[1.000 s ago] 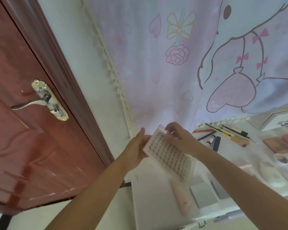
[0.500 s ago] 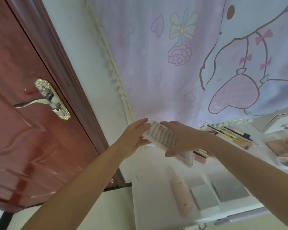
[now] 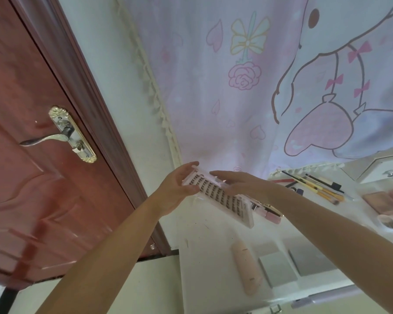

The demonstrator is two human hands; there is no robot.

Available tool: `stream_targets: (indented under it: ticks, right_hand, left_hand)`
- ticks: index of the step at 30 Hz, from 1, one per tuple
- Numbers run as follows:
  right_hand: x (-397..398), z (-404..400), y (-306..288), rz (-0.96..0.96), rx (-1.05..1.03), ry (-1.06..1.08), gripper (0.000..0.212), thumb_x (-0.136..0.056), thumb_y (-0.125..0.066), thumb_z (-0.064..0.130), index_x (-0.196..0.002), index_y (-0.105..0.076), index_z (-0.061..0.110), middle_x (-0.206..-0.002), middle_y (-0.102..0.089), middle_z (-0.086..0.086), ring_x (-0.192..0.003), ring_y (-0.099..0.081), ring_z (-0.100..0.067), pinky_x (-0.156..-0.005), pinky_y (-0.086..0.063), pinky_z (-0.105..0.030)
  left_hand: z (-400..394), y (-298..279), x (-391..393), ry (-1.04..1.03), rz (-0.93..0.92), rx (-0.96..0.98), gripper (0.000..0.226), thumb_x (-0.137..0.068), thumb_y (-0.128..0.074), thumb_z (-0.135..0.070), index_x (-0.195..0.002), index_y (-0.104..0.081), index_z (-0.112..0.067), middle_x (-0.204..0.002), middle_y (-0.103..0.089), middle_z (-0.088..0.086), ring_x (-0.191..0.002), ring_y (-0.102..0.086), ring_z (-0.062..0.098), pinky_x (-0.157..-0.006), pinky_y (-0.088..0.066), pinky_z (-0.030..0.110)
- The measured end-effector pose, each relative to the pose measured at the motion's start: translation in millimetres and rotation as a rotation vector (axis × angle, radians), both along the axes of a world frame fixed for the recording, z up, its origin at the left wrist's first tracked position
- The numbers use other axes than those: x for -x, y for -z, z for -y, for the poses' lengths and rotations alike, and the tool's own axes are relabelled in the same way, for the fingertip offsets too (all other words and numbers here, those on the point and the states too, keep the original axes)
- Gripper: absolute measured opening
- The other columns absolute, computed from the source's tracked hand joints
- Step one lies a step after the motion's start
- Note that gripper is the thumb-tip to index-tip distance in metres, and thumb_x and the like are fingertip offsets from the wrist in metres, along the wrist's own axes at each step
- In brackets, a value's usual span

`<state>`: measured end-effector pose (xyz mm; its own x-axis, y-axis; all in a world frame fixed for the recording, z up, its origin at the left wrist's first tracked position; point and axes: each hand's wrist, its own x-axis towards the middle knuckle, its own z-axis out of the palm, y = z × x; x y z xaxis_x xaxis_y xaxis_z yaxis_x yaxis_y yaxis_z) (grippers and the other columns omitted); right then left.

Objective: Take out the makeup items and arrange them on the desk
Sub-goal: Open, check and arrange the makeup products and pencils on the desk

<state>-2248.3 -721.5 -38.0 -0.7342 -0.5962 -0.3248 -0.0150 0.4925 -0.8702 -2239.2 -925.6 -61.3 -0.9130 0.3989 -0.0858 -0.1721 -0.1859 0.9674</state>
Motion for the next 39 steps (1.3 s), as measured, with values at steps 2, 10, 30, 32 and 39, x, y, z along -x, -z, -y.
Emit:
stream_targets:
  ticks: [2, 10, 30, 32, 39]
  right_hand:
    - [3.9, -4.2, 12.0, 0.081, 0.04, -0.043, 0.083, -0.057, -0.059, 0.044, -0.135, -0.038, 0.024, -0.114, -0.059, -0.01, -0.104, -0.057, -0.02, -0.089, -0.043, -0.028]
    - [28.6, -22.8, 50.8, 0.507, 0.102, 0.068, 0.071, -0.073, -0.06, 0.054, -0.129, -0.044, 0.014, -0.121, -0.057, -0.013, -0.089, -0.06, -0.02, -0.077, -0.053, -0.028]
    - [41.0, 50.5, 163.2, -0.188, -0.47, -0.181, 0.032, -0.095, -0.044, 0.02, -0.107, -0.063, -0.004, -0.1, -0.069, -0.015, -0.062, -0.054, -0.014, -0.058, -0.042, -0.018]
    - [44.1, 52.3, 167.6, -0.241, -0.511, -0.226, 0.035, -0.096, -0.041, 0.019, -0.098, -0.063, -0.008, -0.092, -0.068, -0.017, -0.077, -0.059, -0.029, -0.067, -0.045, -0.028]
    - [46.5, 50.2, 181.8, -0.343, -0.655, -0.399, 0.033, -0.097, -0.035, 0.016, -0.122, -0.051, 0.0, -0.121, -0.054, -0.019, -0.119, -0.047, -0.031, -0.093, -0.036, -0.032]
  left_hand:
    - [2.8, 4.6, -4.1, 0.048, 0.033, -0.005, 0.094, -0.031, -0.094, -0.031, -0.114, -0.051, -0.016, -0.101, -0.059, 0.001, -0.084, -0.066, 0.01, -0.074, -0.055, 0.019]
    - [24.5, 66.3, -50.6, -0.112, 0.379, 0.135, 0.056, -0.083, -0.041, 0.023, -0.134, -0.039, -0.001, -0.096, -0.067, 0.002, -0.072, -0.07, 0.007, -0.066, -0.058, 0.018]
    - [-14.2, 186.3, -171.8, -0.37, 0.457, 0.903, 0.052, -0.079, -0.07, -0.011, -0.127, -0.052, -0.008, -0.094, -0.047, 0.0, -0.085, -0.049, 0.012, -0.069, -0.041, 0.004]
    - [-17.1, 188.5, -173.5, -0.378, 0.436, 0.931, 0.052, -0.08, -0.069, -0.013, -0.128, -0.05, -0.009, -0.093, -0.045, -0.003, -0.082, -0.047, 0.009, -0.064, -0.038, -0.001]
    - [-22.0, 187.8, -174.8, -0.39, 0.411, 1.002, 0.051, -0.083, -0.066, -0.016, -0.13, -0.048, -0.013, -0.097, -0.044, -0.002, -0.084, -0.044, 0.008, -0.064, -0.036, 0.0]
